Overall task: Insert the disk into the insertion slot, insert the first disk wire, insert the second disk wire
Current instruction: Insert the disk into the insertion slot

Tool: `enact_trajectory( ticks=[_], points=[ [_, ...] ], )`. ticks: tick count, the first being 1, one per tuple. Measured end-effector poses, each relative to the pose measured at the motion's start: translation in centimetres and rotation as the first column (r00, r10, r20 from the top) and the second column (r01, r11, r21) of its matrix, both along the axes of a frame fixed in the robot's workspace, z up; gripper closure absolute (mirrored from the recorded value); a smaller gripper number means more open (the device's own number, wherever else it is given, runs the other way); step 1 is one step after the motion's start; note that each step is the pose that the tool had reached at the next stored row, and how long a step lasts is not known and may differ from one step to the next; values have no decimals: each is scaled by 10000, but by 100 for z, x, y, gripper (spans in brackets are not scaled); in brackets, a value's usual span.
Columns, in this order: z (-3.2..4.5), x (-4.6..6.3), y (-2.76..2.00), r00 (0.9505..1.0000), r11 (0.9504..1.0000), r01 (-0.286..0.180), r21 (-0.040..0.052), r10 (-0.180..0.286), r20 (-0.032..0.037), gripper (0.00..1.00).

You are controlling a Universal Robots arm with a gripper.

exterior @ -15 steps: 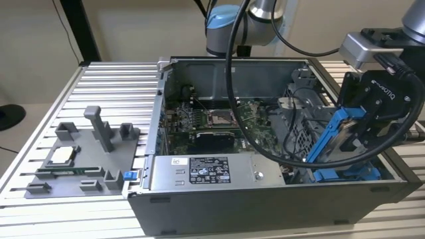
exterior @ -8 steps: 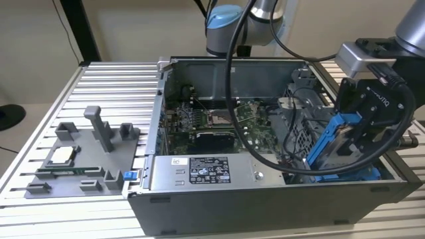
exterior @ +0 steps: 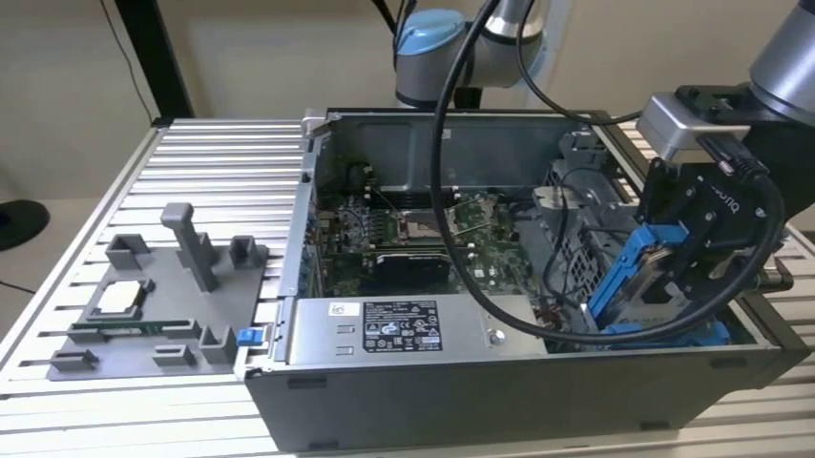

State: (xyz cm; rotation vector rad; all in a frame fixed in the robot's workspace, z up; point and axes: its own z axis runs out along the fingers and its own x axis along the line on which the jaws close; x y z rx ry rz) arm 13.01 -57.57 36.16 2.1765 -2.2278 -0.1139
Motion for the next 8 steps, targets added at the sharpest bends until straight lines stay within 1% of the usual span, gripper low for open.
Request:
enact_trajectory(
  ticks=[8],
  points=[
    [-2,0,0,10000,10000,0,2,0,0,100]
  ],
)
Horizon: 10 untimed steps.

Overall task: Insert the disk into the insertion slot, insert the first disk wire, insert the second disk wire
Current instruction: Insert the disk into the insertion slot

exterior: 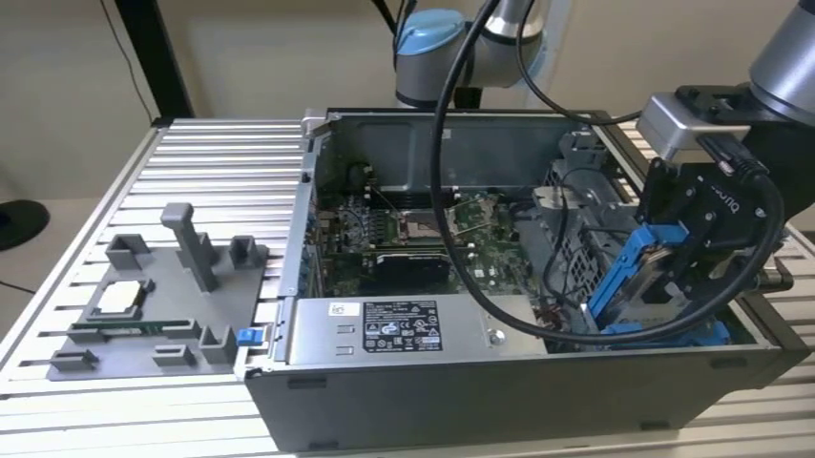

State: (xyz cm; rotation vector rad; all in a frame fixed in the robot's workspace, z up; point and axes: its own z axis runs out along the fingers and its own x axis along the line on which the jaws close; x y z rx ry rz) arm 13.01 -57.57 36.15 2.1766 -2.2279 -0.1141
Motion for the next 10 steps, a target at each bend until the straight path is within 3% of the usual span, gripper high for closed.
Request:
enact_trajectory(
  ticks=[3,4,10],
  points=[
    [0,0,0,10000,10000,0,-1,0,0,100],
    [-2,2,1,10000,10000,-2,9,2,5,0],
    [-1,0,0,10000,10000,1,1,-1,-2,0]
  ],
)
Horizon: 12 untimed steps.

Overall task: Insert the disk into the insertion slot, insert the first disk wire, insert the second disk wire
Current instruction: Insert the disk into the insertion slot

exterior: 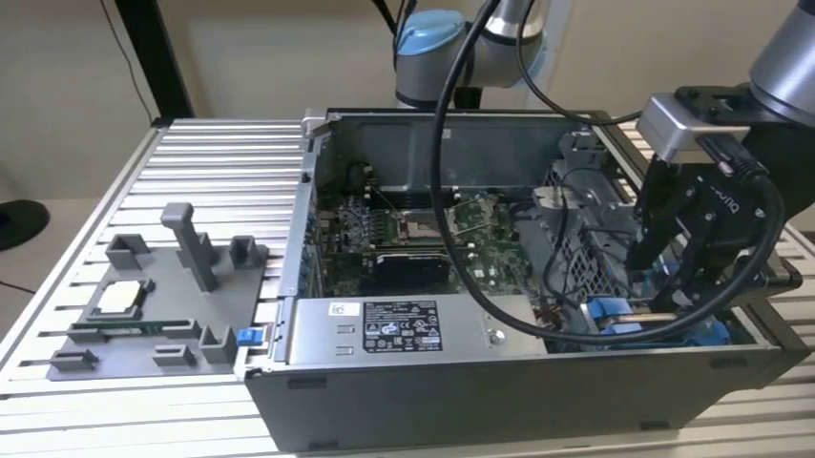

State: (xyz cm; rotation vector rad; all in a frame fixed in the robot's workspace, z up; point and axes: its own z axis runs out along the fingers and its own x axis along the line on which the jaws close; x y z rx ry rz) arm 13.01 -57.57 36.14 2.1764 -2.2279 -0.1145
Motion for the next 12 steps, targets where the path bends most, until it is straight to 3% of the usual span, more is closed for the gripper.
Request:
enact_trajectory(
  ticks=[7,12],
  points=[
    [41,0,0,10000,10000,0,-2,0,-2,0],
    [251,1,0,10000,10000,-1,1,1,-2,0]
  ],
)
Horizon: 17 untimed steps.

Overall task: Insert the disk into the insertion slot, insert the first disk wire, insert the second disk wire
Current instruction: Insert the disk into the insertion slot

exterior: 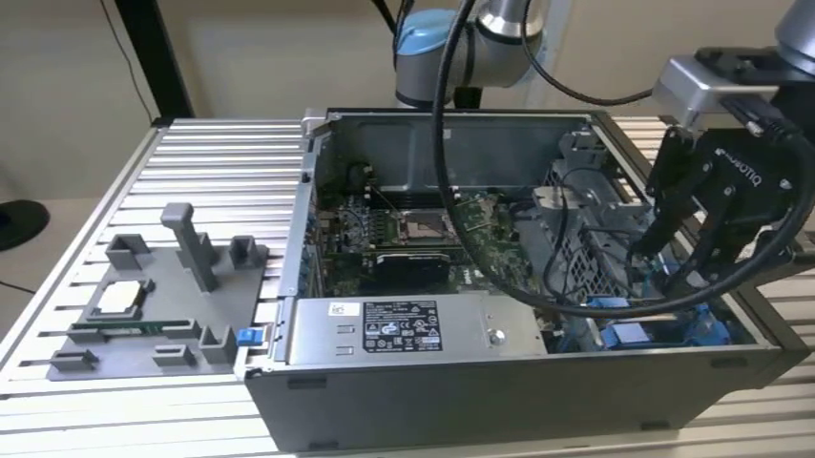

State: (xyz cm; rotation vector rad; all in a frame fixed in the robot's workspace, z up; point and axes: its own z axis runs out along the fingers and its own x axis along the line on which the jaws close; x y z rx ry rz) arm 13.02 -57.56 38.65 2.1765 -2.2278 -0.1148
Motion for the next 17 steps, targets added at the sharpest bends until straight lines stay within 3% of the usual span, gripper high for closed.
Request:
enact_trajectory(
  ticks=[3,5,7,12,17],
  points=[
    [134,0,1,10000,10000,0,0,0,0,0],
    [150,-2,26,10000,10000,1,2,-1,1,0],
    [151,-5,91,10000,10000,-2,-2,2,29,0],
    [136,-12,265,9997,9999,-134,-46,135,187,0],
    [91,-25,357,9988,9992,-372,-168,378,322,0]
  ],
)
